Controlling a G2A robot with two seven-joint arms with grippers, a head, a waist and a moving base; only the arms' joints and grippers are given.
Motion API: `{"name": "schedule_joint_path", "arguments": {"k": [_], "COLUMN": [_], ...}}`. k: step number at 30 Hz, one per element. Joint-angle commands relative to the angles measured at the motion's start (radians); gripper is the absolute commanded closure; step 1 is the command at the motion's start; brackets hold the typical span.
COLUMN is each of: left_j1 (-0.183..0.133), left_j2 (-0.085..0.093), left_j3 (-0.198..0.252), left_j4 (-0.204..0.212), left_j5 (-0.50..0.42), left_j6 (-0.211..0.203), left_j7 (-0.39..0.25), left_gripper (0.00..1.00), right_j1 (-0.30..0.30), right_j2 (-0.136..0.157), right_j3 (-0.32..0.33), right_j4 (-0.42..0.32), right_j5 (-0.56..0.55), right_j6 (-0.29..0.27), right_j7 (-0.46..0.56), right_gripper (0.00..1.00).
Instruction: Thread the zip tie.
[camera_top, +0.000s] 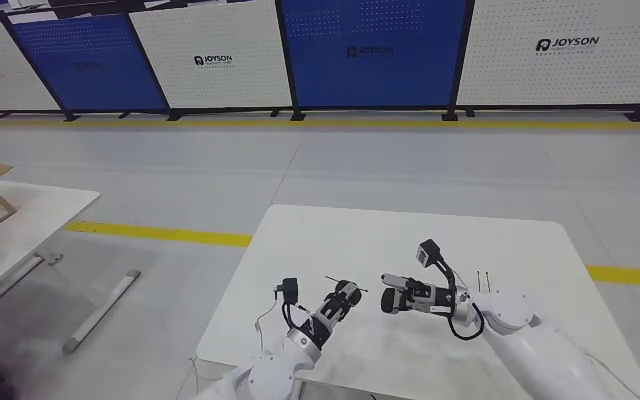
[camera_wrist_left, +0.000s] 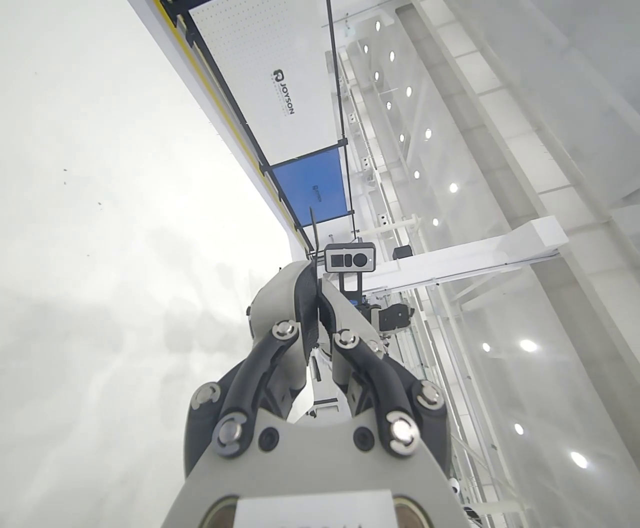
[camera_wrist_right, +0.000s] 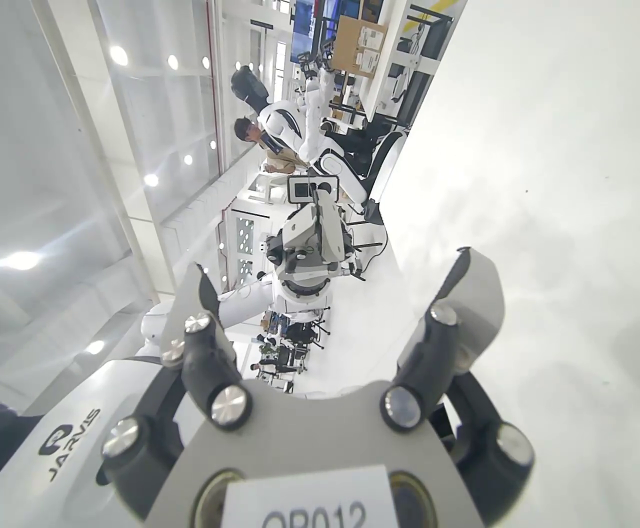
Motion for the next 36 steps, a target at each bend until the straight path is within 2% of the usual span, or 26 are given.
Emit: {"name": "schedule_joint_path", "arguments": {"k": [1,5,6,15,21,22,25,28,29,30,36], "left_j1": [-0.003,-0.007,-0.007,-0.007,-0.008,-0.008,-0.005,-0.002,-0.001,0.0,0.004], "left_j2": [-0.005,-0.014,-0.017,-0.017,-0.026,-0.027,-0.031,-0.035,-0.036,-0.038,-0.044], "left_j3": [0.005,0.013,0.012,0.012,0.015,0.015,0.013,0.011,0.01,0.009,0.002], "left_j4": [0.006,0.016,0.019,0.019,0.028,0.028,0.03,0.032,0.032,0.032,0.035], "left_j5": [0.005,0.001,-0.031,-0.031,-0.011,-0.007,0.014,0.02,0.021,0.022,0.03], "left_j6": [0.001,0.002,0.006,0.006,0.01,0.009,-0.001,-0.005,-0.005,-0.005,-0.001], "left_j7": [0.0,-0.004,-0.004,-0.004,-0.013,-0.013,-0.007,-0.004,-0.004,-0.005,-0.015], "left_gripper": [1.0,1.0,1.0,1.0,1.0,1.0,1.0,1.0,1.0,1.0,1.0], "right_j1": [-0.008,-0.002,-0.005,-0.006,-0.027,-0.03,-0.035,-0.036,-0.038,-0.039,-0.041], "right_j2": [-0.002,-0.012,-0.017,-0.018,-0.017,-0.017,-0.019,-0.022,-0.023,-0.025,-0.034], "right_j3": [-0.001,-0.003,0.006,0.008,0.026,0.03,0.037,0.042,0.044,0.046,0.053], "right_j4": [-0.019,-0.018,-0.005,0.0,-0.037,-0.041,-0.048,-0.047,-0.046,-0.044,-0.029], "right_j5": [-0.019,-0.05,-0.008,0.003,-0.047,-0.051,-0.067,-0.076,-0.077,-0.077,-0.086], "right_j6": [0.017,0.03,0.021,0.018,0.047,0.049,0.068,0.089,0.094,0.1,0.108], "right_j7": [-0.018,-0.032,-0.015,-0.009,-0.051,-0.056,-0.062,-0.06,-0.057,-0.054,-0.046], "right_gripper": [0.0,0.0,0.0,0.0,0.0,0.53,0.67,0.73,0.81,0.84,0.89]}}
